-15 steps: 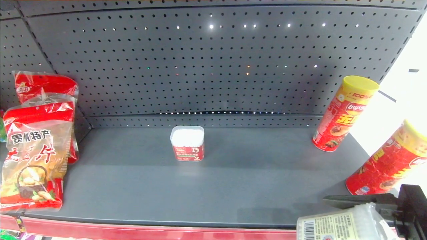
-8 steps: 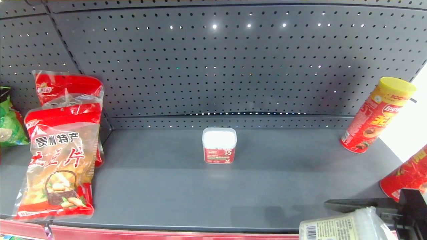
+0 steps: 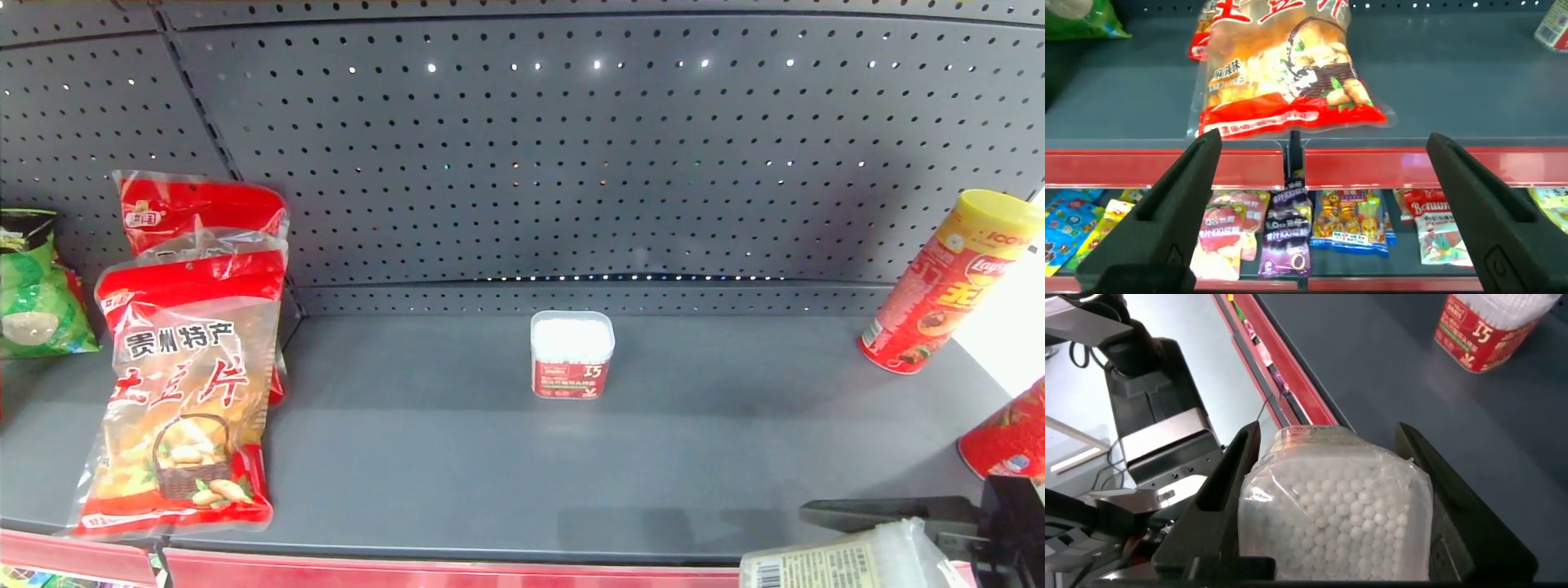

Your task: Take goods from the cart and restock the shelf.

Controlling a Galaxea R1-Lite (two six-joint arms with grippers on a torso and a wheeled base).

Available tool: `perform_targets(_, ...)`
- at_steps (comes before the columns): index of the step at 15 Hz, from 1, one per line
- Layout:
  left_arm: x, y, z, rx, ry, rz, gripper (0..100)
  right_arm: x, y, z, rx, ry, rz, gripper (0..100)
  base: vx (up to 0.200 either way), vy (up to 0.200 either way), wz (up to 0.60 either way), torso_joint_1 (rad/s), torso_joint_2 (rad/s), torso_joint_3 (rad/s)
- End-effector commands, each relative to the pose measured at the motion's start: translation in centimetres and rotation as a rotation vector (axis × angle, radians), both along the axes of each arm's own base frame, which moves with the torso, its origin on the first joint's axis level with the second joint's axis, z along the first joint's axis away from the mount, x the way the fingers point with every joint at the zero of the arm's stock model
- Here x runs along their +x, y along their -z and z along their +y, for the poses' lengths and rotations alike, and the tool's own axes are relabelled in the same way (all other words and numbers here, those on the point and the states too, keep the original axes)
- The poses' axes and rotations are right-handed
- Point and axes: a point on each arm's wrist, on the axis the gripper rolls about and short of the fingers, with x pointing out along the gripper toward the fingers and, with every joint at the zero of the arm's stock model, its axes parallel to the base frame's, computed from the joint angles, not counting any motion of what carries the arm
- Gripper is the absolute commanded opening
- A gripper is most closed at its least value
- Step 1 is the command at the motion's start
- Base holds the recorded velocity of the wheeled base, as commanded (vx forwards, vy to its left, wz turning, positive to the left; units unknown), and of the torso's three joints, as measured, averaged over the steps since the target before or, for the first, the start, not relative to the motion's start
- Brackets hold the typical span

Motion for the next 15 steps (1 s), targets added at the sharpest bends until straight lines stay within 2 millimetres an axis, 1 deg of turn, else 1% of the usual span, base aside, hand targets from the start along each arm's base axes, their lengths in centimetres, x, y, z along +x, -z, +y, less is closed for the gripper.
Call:
perform_targets(1, 0.0, 0.0, 0.0, -0.001, 0.0, 0.0, 100, 0.0, 0.1, 0.0, -0.002, 0.0, 0.004, 0, 0.0, 0.0, 0.0, 0.0, 0.0, 0.0)
perform_targets(6, 0.1, 0.0, 0.0, 0.014, 0.01, 0.005, 100, 0.0, 0.0, -0.1, 0.005, 0.01, 0.011, 0, 0.0, 0.0, 0.0, 0.0, 0.0, 0.0)
perform_targets(7, -0.2, -0.7, -0.1, 0.046, 0.031, -0.03, 100, 0.1, -0.1, 0.0, 0.008, 0.008, 0.01, 0, 0.0, 0.0, 0.0, 0.0, 0.0, 0.0)
perform_targets(8, -0.6, -3.7, -0.1, 0.063, 0.046, -0.1, 100, 0.1, -0.1, 0.0, 0.009, 0.009, 0.011, 0, 0.0, 0.0, 0.0, 0.0, 0.0, 0.0)
perform_targets(9, 1.0, -10.3, -0.1, 0.062, 0.066, -0.142, 100, 0.0, -0.1, -0.1, 0.012, 0.009, 0.01, 0, 0.0, 0.0, 0.0, 0.0, 0.0, 0.0)
perform_targets(10, 1.0, -10.3, -0.1, 0.062, 0.066, -0.142, 100, 0.0, -0.1, -0.1, 0.012, 0.009, 0.01, 0, 0.0, 0.0, 0.0, 0.0, 0.0, 0.0)
perform_targets(11, 3.6, -20.0, -0.4, 0.05, 0.204, -0.234, 100, 0.1, 0.0, -0.1, 0.013, 0.013, 0.019, 0, 0.0, 0.0, 0.0, 0.0, 0.0, 0.0)
perform_targets(12, 4.9, -21.6, -0.6, 0.049, 0.256, -0.202, 100, 0.1, -0.1, -0.2, 0.016, 0.019, 0.02, 0, 0.0, 0.0, 0.0, 0.0, 0.0, 0.0)
perform_targets(13, 7.2, -22.2, -1.2, 0.064, 0.329, -0.15, 100, 0.1, -0.1, -0.3, 0.03, 0.033, 0.031, 0, 0.0, 0.0, 0.0, 0.0, 0.0, 0.0)
perform_targets(14, 9.6, -22.7, -2.2, 0.123, 0.43, -0.131, 100, 0.0, -0.2, -0.5, 0.044, 0.043, 0.042, 0, 0.0, 0.0, 0.0, 0.0, 0.0, 0.0)
perform_targets(15, 11.9, -23.3, -3.2, 0.153, 0.476, -0.134, 100, 0.0, -0.2, -0.6, 0.054, 0.051, 0.056, 0, 0.0, 0.0, 0.0, 0.0, 0.0, 0.0)
